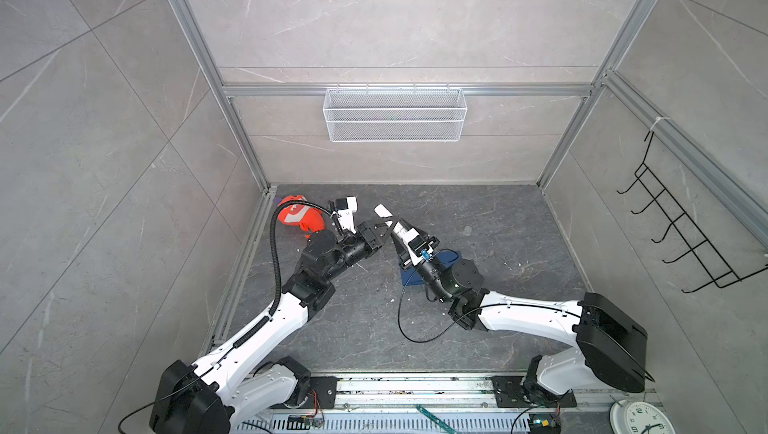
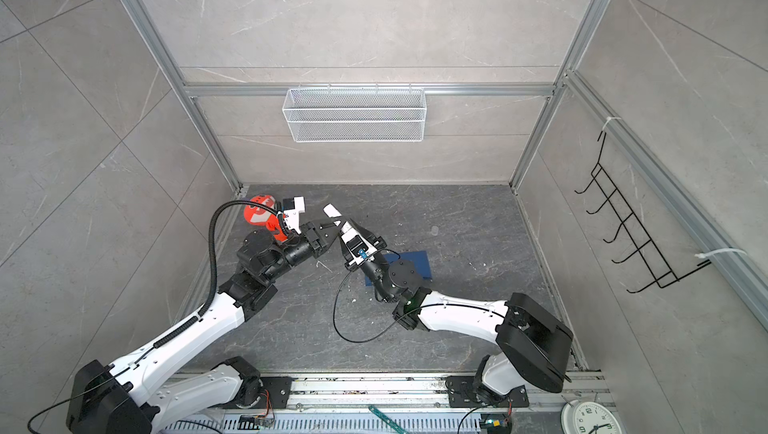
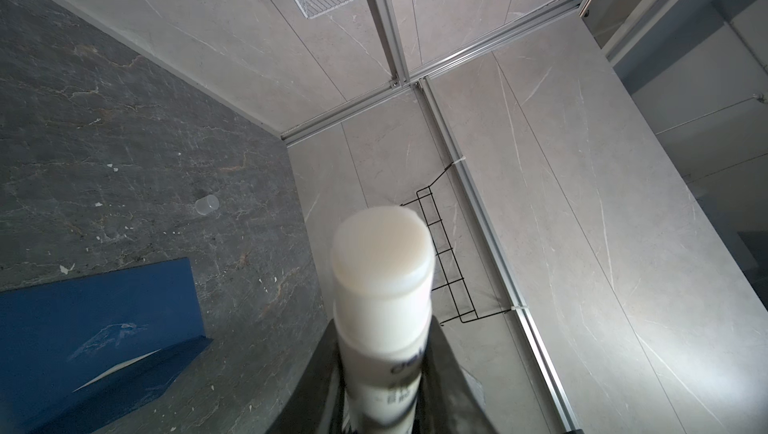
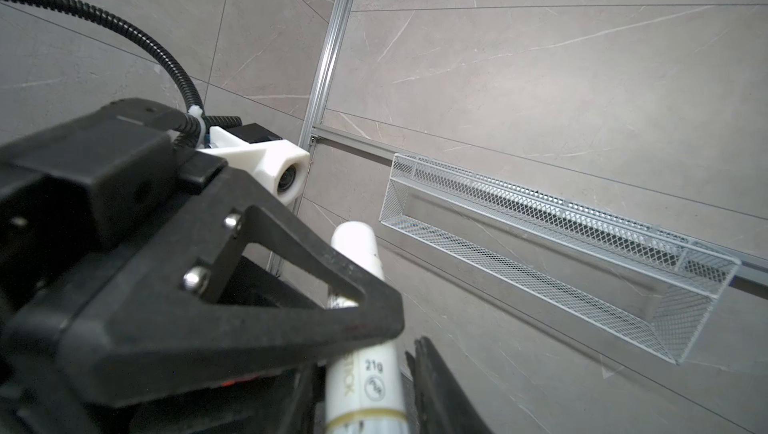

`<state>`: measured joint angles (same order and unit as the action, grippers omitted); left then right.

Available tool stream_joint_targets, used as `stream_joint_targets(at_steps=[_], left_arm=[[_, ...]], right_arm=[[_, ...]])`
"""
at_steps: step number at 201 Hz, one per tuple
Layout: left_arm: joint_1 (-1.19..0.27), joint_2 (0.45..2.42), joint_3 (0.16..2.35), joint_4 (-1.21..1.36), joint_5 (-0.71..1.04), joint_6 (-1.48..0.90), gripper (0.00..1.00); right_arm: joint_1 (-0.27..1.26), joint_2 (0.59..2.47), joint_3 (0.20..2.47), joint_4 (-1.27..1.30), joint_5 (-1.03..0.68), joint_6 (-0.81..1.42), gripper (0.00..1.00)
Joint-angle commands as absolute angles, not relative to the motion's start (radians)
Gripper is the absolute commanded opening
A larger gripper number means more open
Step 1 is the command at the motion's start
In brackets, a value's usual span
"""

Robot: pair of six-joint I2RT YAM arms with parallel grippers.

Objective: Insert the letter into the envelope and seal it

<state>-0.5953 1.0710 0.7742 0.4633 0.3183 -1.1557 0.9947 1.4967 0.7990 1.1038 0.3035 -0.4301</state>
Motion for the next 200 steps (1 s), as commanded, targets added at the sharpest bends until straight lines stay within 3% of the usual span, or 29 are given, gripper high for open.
stream_joint_targets(at_steps=[1,39,64,79,108,129,163,200], left_arm=[[-0.601,1.068,0.831,0.493,0.374,-1.152,0.0],[-0.602,1.074,0.841,0.483,0.392,-1.143,0.0],[-0.602,1.069,0.85,0.448,0.393,-1.103,0.0],[-0.603,1.063,0.86,0.403,0.389,-1.055,0.12],[-0.602,1.046,0.889,0.284,0.374,-0.939,0.51],[-0.603,1.032,0.91,0.167,0.347,-0.838,0.71],[-0.602,1.056,0.925,0.018,0.309,-0.707,0.85],[-0.604,1.18,0.944,-0.076,0.278,-0.616,1.0]], right_arm=[[0.998,1.519,0.836,1.077,0.333,-0.417,0.38],[0.998,1.521,0.852,1.044,0.332,-0.417,0.22],[0.997,1.489,0.843,1.0,0.331,-0.401,0.05],[0.994,1.445,0.831,0.947,0.333,-0.387,0.0],[0.987,1.309,0.807,0.726,0.339,-0.342,0.0],[0.972,1.187,0.814,0.464,0.352,-0.266,0.0],[0.927,1.069,0.945,-0.082,0.357,-0.097,0.0],[0.848,1.087,1.137,-0.598,0.302,0.107,0.0]])
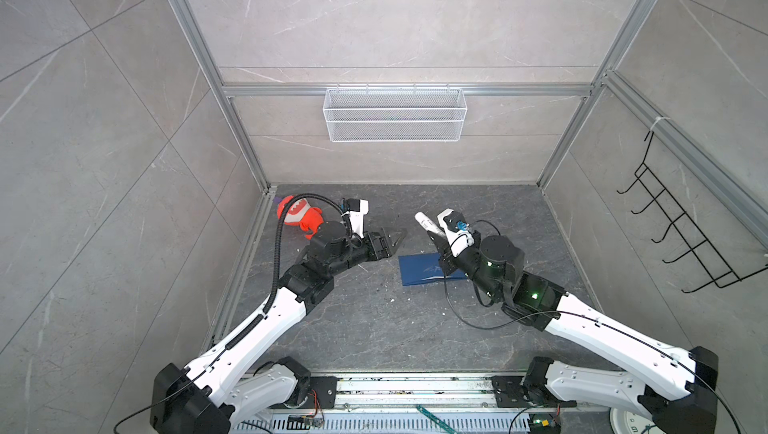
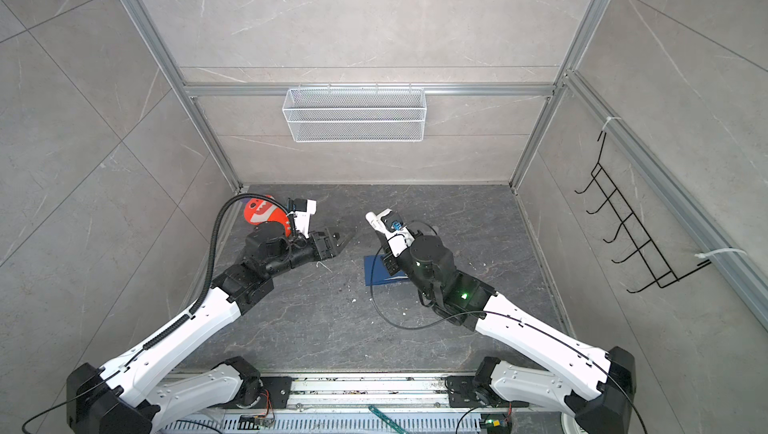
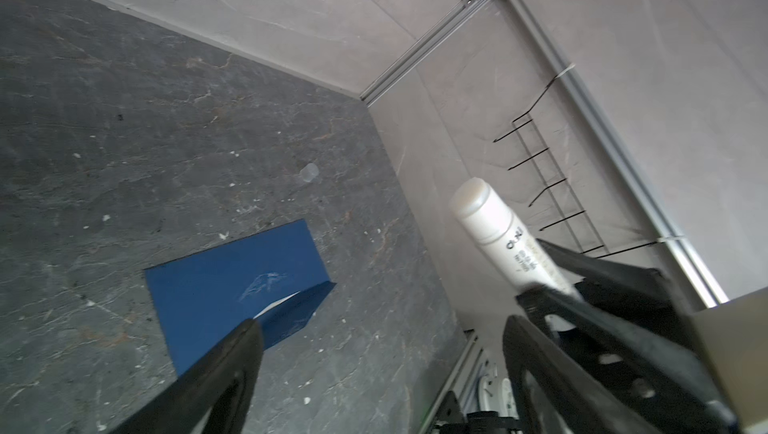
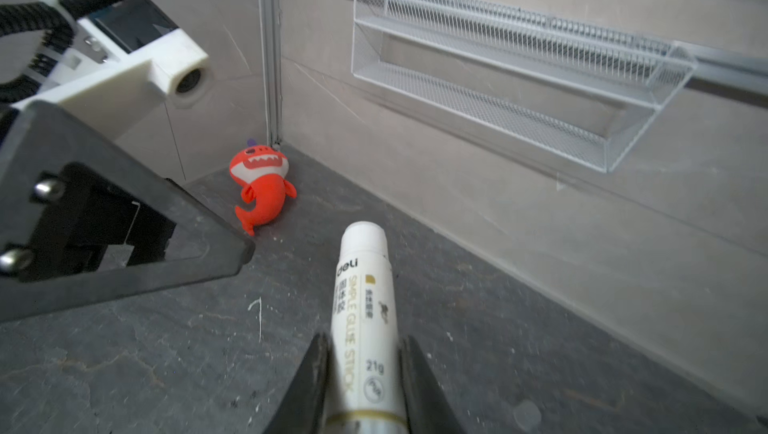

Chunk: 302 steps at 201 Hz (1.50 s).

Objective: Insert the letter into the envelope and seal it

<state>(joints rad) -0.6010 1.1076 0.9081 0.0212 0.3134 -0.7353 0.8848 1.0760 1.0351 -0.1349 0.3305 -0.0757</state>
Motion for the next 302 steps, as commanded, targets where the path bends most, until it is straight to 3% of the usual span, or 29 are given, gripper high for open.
stream_joint_targets(at_steps=[1,54,115,161,234,302], left_arm=[[-0.604,1.184,0.944,-0.077,0.276,-0.614,1.0],[-0.677,1.422,1.002,-0.085,0.167,-0.478,1.0],[-0.751,1.744,1.168,-0.161,0.125,-0.367,0.99],[-0.791,1.878,1.222,-0.207,0.054,-0.356,0.99],[-0.873,1.912,1.176,-0.234,-0.026,-0.349,0.99],[-0.897,1.816,1.081,-0.208,-0.043,-0.394,0.95]], right_arm=[[0.848,1.089,1.141,-0.608,0.3,0.111,0.0],[0.772,1.133,1.273,-0.95,0.269,0.242,0.0],[0.694,1.249,1.319,-1.017,0.217,0.299,0.0],[0.663,1.35,1.362,-0.997,0.205,0.288,0.0],[0.593,1.4,1.381,-0.997,0.091,0.291,0.0],[0.554,1.526,1.473,-1.075,0.016,0.289,0.0]])
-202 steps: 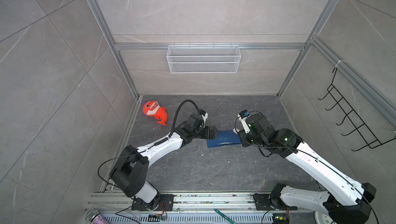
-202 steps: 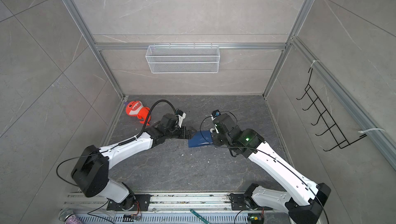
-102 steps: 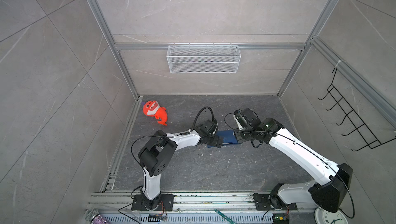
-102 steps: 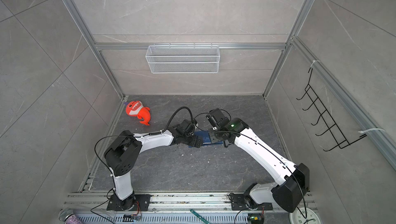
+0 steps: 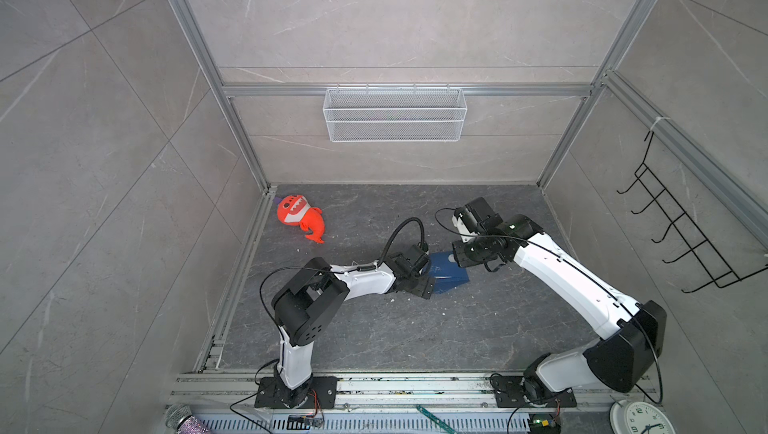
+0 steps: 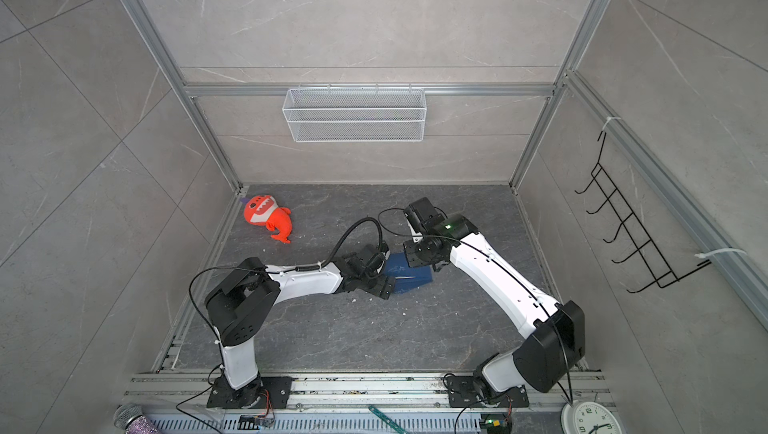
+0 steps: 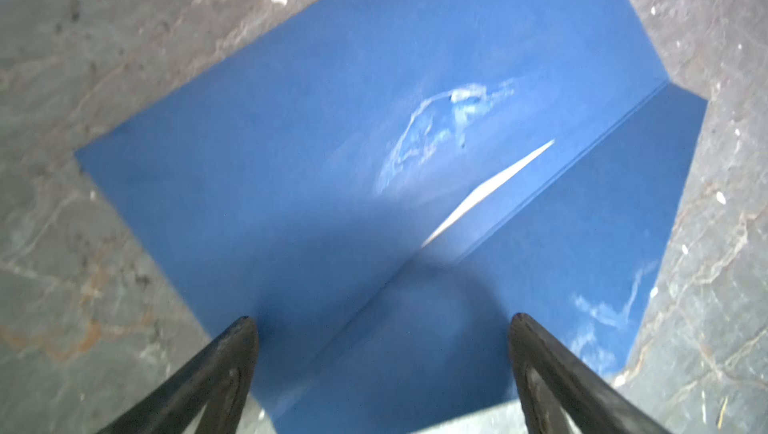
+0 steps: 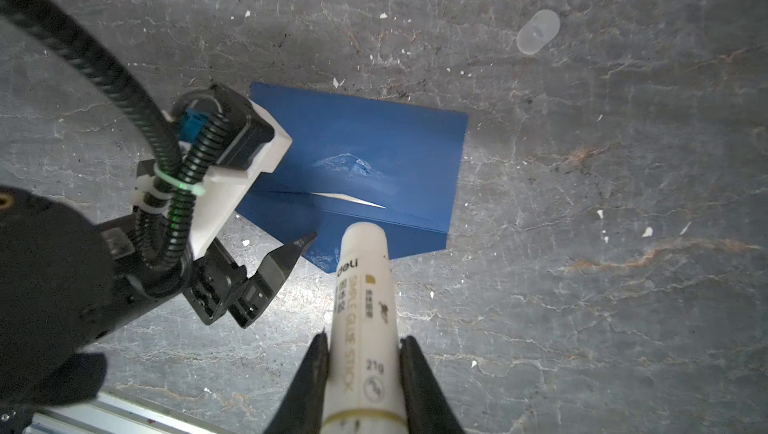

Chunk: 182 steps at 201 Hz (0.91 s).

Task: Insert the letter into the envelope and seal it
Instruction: 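Lower the glue stick toward the blue envelope while the left gripper reaches the envelope, then press the left gripper on the envelope while the right gripper touches glue to the flap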

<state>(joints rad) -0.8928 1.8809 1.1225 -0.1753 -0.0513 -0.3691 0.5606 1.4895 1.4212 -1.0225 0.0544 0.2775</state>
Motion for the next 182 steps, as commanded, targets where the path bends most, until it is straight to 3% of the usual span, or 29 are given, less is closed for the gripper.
stream_joint_targets(at_steps=[1,40,91,131,152,182], left_arm=[[-0.897,1.813,1.081,-0.205,-0.042,-0.395,0.95],[-0.892,1.643,1.019,-0.116,-0.045,-0.4,0.91],[-0.821,1.541,0.966,-0.002,0.035,-0.464,0.7],[-0.74,1.617,0.976,0.061,0.187,-0.562,0.37],[-0.723,1.683,1.007,0.06,0.231,-0.598,0.13],[-0.697,1.782,1.029,0.099,0.301,-0.667,0.0]], right_arm=[[0.552,1.527,1.475,-1.075,0.015,0.289,0.0],[0.551,1.587,1.537,-1.102,0.008,0.264,0.0],[0.551,1.702,1.619,-1.127,-0.001,0.229,0.0],[0.551,1.807,1.68,-1.146,-0.026,0.219,0.0],[0.55,1.853,1.707,-1.153,-0.029,0.213,0.0],[0.551,1.92,1.756,-1.174,-0.035,0.202,0.0]])
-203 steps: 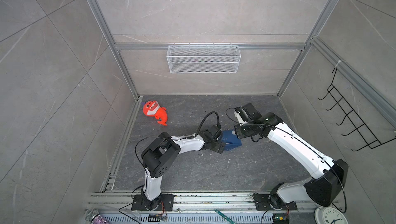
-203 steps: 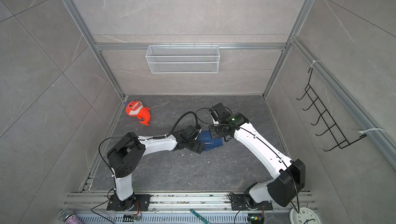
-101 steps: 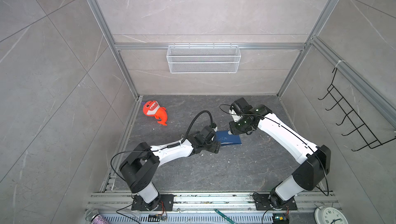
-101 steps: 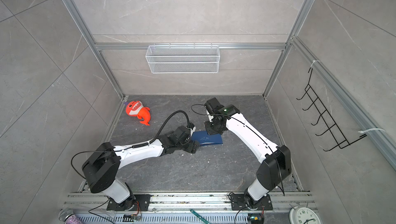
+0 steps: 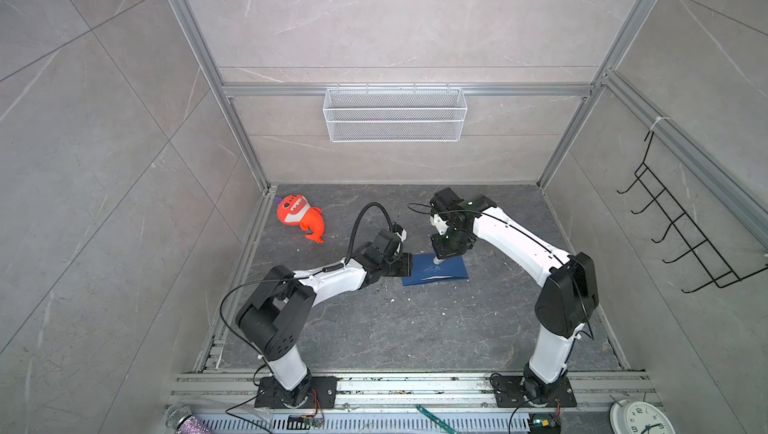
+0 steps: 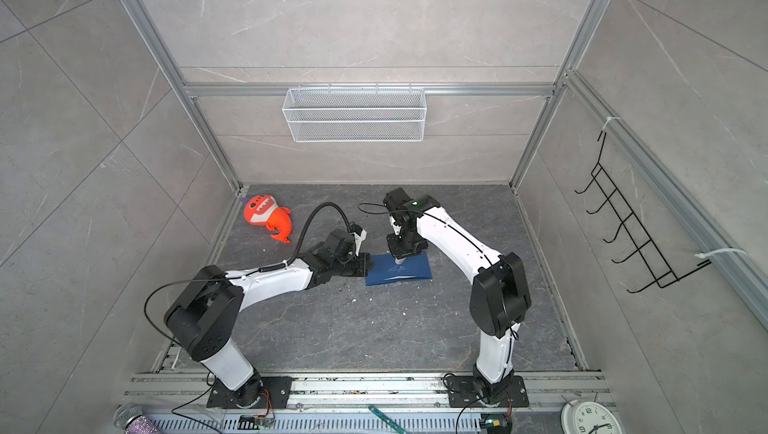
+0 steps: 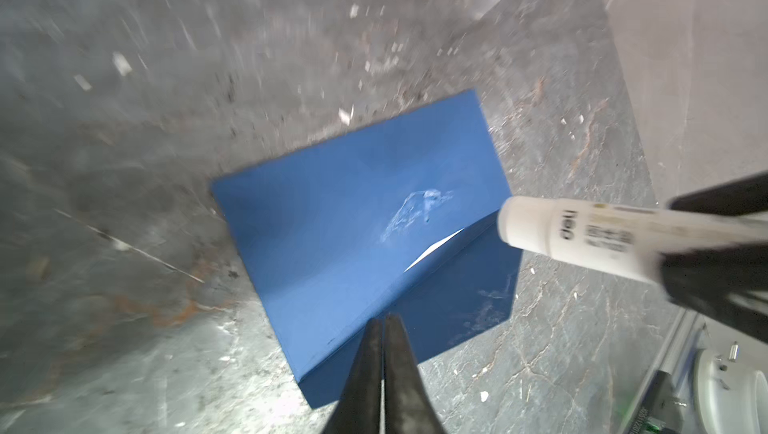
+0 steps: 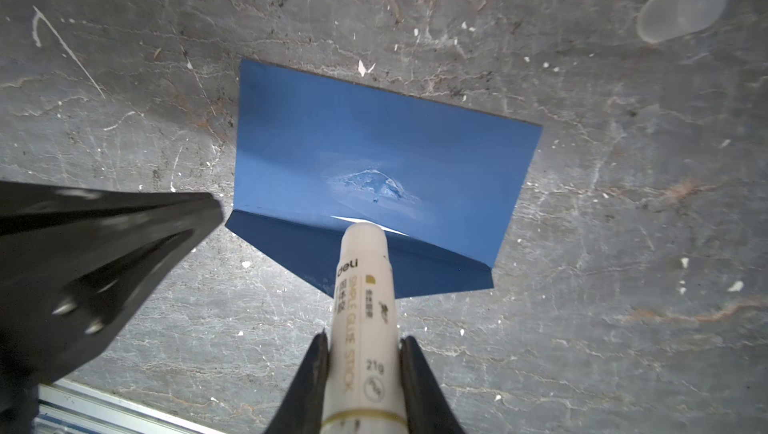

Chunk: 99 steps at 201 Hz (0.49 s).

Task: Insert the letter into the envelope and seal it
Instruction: 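Press the left gripper on the envelope while the right gripper touches glue to the flap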

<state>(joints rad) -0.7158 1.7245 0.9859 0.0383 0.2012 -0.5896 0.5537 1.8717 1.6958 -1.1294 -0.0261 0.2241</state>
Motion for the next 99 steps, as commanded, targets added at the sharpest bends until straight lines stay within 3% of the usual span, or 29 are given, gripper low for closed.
stream_joint_targets(at_steps=[1,99], left_arm=[[-0.697,1.785,1.03,0.101,0.303,-0.668,0.0],[-0.684,1.928,1.058,0.038,0.263,-0.708,0.0]], right_arm=[[0.551,1.923,1.758,-1.175,-0.035,0.201,0.0],[0.552,2.12,1.94,-1.255,-0.029,0.173,0.0]])
